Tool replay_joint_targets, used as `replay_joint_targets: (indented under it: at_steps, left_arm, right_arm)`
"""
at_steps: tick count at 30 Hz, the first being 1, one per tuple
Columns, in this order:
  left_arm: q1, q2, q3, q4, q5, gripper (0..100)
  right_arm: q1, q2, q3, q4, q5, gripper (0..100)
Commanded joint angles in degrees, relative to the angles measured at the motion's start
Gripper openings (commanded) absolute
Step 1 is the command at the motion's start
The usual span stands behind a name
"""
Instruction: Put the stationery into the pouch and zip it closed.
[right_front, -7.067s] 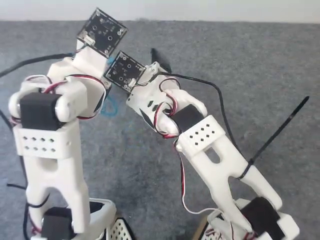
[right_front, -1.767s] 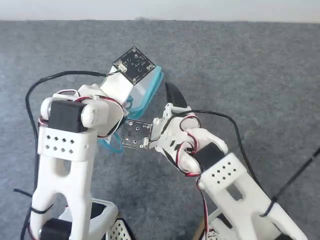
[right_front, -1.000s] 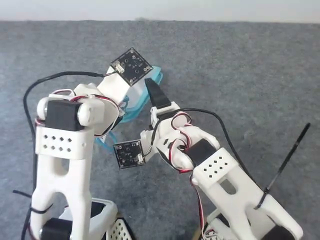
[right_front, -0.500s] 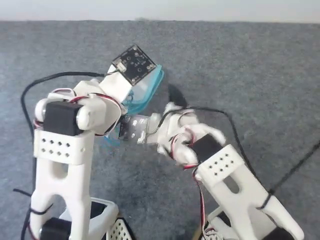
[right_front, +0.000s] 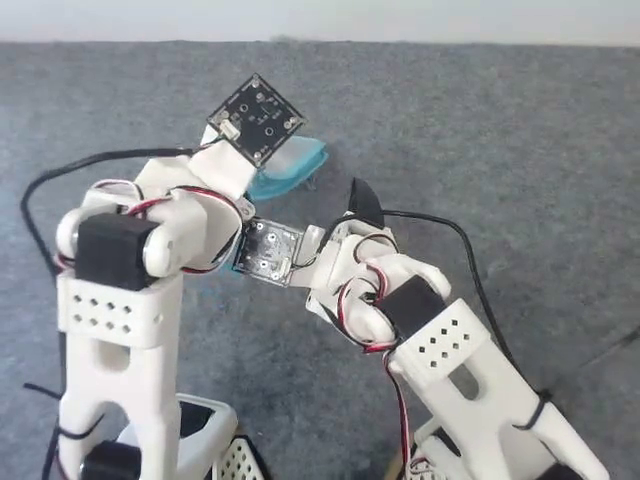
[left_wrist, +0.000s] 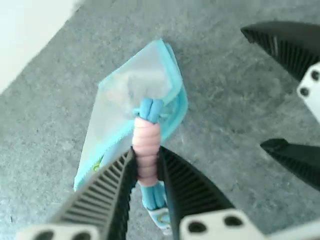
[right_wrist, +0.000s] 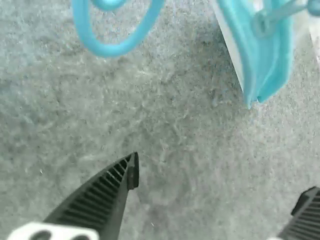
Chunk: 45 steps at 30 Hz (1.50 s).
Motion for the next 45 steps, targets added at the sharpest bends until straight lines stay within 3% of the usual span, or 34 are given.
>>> replay_joint_targets:
  at_steps: [1,8,17,23,28,45]
  left_arm:
    - [-5.10,-1.93,-3.03,0.00,3.52,1]
    - [-8.62,4.84,-3.30,-3.69,2.99,1]
    - [4.13,-4.22,-3.12,2.29,2.73,1]
    - [5.71,-10.20,0.22,2.11,3.34,1]
    - [5.89,-10.64,3.03,0.70,4.92,1]
    - [5.63,-13.54,4.26,1.23,4.84,1]
  right_arm:
    - [1.80,-3.30,-1.67,0.31,-1.76,47.3]
    - [2.07,-10.42,5.10,0.31,1.23,47.2]
    - [2.15,-3.74,-3.34,1.45,-13.45,47.2]
    - [0.22,-0.75,-11.08,3.12,-21.36,47.3]
    - [-5.41,-6.73,-8.88,-3.12,-21.27,47.3]
    - [-6.55,-3.91,-4.92,-13.14,-10.55,47.4]
